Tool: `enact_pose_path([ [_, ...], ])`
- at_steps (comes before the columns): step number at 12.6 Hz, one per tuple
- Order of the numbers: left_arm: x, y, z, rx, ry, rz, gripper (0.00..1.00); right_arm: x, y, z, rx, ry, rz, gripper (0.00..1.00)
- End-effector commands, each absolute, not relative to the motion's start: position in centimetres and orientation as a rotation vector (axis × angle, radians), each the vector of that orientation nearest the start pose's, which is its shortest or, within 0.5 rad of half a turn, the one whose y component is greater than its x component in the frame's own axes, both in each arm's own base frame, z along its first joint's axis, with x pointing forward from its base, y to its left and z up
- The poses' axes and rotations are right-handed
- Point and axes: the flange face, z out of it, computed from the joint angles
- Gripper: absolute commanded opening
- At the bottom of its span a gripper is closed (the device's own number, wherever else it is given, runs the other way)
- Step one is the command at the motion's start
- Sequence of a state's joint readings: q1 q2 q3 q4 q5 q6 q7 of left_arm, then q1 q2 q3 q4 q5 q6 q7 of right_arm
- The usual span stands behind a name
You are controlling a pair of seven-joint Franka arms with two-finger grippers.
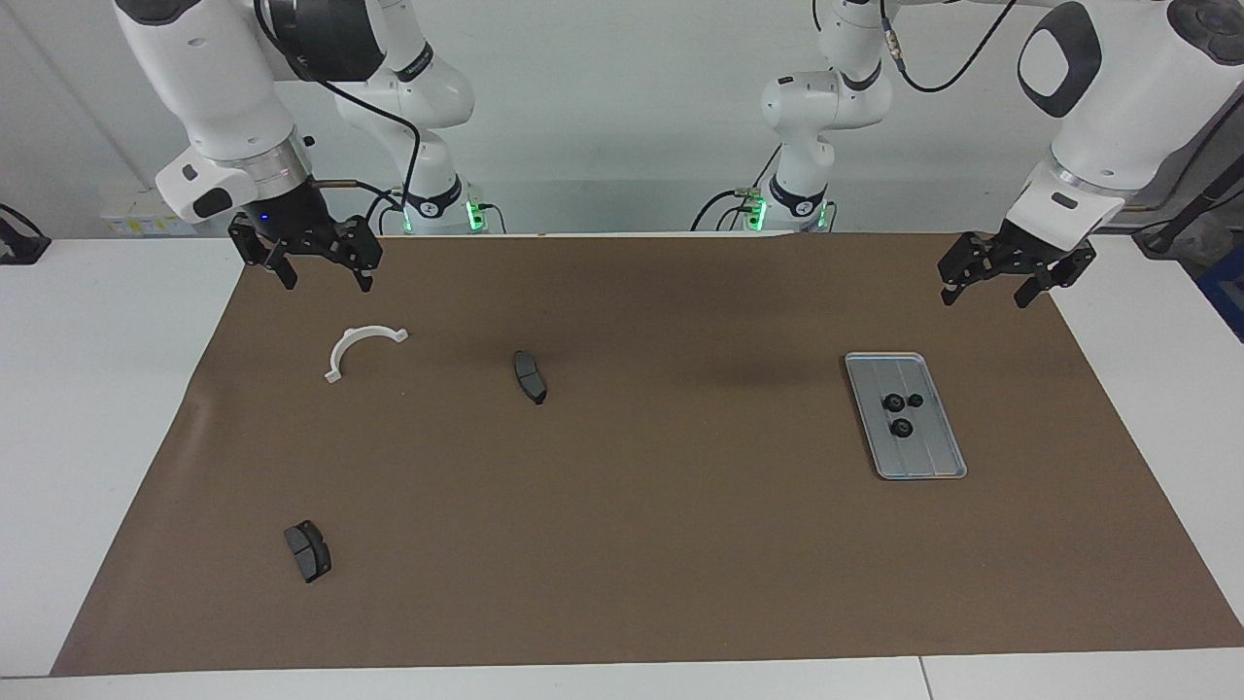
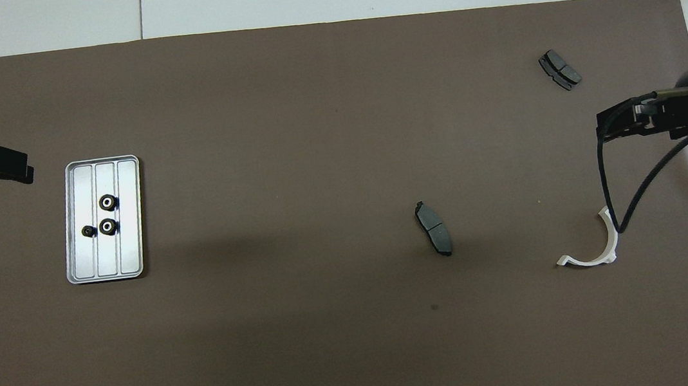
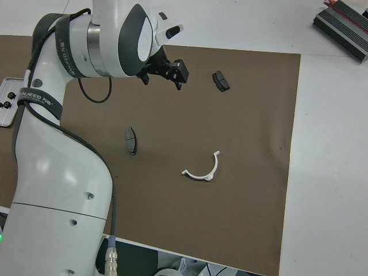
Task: Place bearing gear from tray to pile
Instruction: 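Reach the left gripper down to the black gear in the tray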
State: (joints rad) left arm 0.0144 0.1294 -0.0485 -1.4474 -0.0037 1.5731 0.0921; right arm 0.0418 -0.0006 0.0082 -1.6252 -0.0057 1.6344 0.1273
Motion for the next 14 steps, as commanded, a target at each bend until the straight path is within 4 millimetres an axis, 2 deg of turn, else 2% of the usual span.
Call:
enact_pose_path([
  [1, 59.0, -1.5, 60.9, -3.126, 0.254, -0.002, 1.00, 55.6, 2.6, 60.5, -3.121, 0.088, -0.012, 1.00],
  [3, 59.1, -1.2, 60.9, -3.121, 0.305, -0.009, 1.00, 55.6, 2.6, 60.5, -3.120, 0.088, -0.015, 1.00],
  [6, 59.1, -0.4, 60.9, -3.123, 0.288, -0.014, 1.00, 55.6, 2.6, 60.5, -3.120, 0.088, -0.015, 1.00],
  [8, 59.6, -0.2, 60.1, -3.122, 0.272, -0.043, 1.00, 55.6, 2.6, 60.5, -3.120, 0.088, -0.015, 1.00],
  [10, 60.4, 0.8, 57.0, -3.126, 0.244, -0.033, 1.00, 55.6, 2.6, 60.5, -3.121, 0.088, -0.015, 1.00],
  [12, 61.5, 1.0, 51.5, -3.130, 0.234, -0.019, 1.00, 55.6, 2.6, 60.5, -3.120, 0.088, -0.015, 1.00],
  [14, 62.1, 1.0, 47.2, -3.129, 0.230, -0.053, 1.00, 55.6, 2.6, 60.5, -3.121, 0.088, -0.015, 1.00],
])
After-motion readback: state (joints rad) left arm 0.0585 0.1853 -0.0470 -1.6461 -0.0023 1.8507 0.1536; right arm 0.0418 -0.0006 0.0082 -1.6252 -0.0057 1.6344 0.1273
